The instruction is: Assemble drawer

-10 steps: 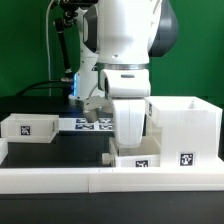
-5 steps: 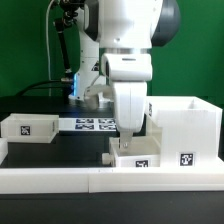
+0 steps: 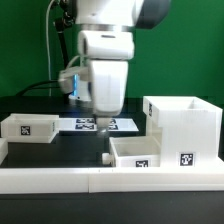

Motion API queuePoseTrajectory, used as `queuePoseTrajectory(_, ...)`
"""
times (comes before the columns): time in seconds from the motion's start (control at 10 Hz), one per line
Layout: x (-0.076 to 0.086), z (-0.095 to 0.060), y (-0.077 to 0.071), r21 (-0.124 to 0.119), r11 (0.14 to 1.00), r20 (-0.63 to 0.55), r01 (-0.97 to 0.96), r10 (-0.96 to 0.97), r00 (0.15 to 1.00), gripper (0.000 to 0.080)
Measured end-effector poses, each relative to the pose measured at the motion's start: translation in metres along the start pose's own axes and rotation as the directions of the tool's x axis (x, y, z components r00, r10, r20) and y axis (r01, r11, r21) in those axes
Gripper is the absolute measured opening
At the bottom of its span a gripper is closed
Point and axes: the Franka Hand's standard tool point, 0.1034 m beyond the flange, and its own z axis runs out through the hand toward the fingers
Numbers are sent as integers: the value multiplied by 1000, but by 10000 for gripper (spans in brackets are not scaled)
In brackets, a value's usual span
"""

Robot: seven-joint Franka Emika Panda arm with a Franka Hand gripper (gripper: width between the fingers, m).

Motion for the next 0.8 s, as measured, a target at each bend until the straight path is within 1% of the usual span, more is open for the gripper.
queuePoseTrajectory(0.1, -10, 5, 5, 0, 1000, -1, -7, 7, 1000, 649)
queuePoseTrajectory(0.2, -13, 5, 9, -5, 1000, 0, -6, 6, 1000, 649)
queuePoseTrajectory(0.4, -13, 6, 8, -2, 1000, -1, -5, 5, 1000, 649)
queuePoseTrajectory(0.6, -18, 7, 7, -1, 1000, -3, 4, -4, 1000, 649)
queuePoseTrajectory(0.7, -24, 9, 4, 2, 1000, -12, 9, -9, 1000, 649)
queuePoseTrajectory(0.8, -29, 16, 0, 10, 1000, -54, -2, 2, 999, 649)
